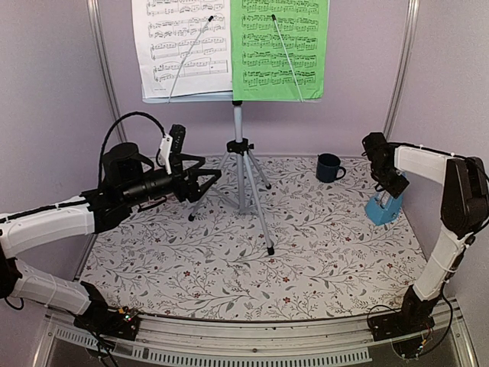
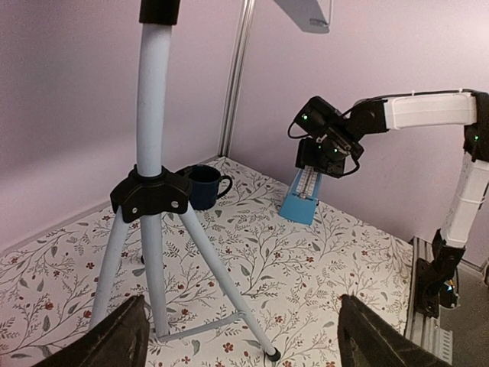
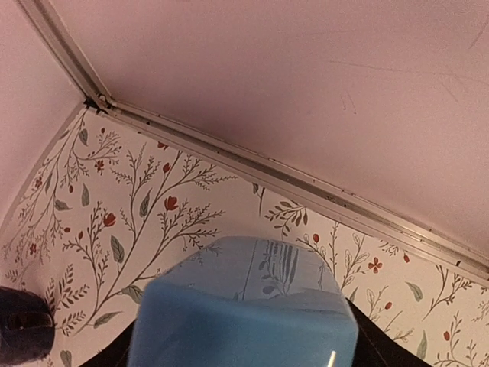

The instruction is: Set up the instrument practice props

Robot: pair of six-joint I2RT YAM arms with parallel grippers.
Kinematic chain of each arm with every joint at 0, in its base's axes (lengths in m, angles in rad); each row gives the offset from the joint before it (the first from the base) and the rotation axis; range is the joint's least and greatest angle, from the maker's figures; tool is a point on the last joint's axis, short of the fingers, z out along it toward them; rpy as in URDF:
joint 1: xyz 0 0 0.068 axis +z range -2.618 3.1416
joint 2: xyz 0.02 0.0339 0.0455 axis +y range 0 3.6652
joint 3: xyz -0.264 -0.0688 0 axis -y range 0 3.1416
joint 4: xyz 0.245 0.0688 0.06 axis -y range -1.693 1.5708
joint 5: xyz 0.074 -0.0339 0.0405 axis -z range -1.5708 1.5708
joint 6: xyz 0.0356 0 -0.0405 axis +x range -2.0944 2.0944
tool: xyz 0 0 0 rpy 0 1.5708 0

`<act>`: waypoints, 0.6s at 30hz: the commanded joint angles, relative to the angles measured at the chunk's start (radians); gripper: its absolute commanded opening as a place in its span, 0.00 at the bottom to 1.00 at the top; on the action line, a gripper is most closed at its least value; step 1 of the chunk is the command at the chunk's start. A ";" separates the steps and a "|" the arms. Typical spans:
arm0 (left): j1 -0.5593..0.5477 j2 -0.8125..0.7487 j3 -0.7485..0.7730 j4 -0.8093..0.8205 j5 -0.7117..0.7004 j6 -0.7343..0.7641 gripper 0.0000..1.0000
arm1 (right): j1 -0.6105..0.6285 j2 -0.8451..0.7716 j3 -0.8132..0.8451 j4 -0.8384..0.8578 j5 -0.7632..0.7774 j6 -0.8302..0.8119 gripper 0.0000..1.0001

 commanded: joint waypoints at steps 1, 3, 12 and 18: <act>0.015 0.020 0.003 0.038 0.003 -0.006 0.85 | 0.041 -0.055 -0.049 0.087 -0.003 -0.107 0.65; 0.014 0.027 0.002 0.040 0.005 -0.003 0.85 | 0.058 -0.080 -0.073 0.134 -0.014 -0.169 0.64; 0.012 0.047 -0.026 0.066 0.015 0.024 0.86 | 0.092 -0.270 -0.247 0.496 -0.352 -0.585 0.57; -0.006 0.068 -0.050 0.096 0.026 0.050 0.84 | 0.098 -0.412 -0.366 0.670 -0.728 -0.839 0.50</act>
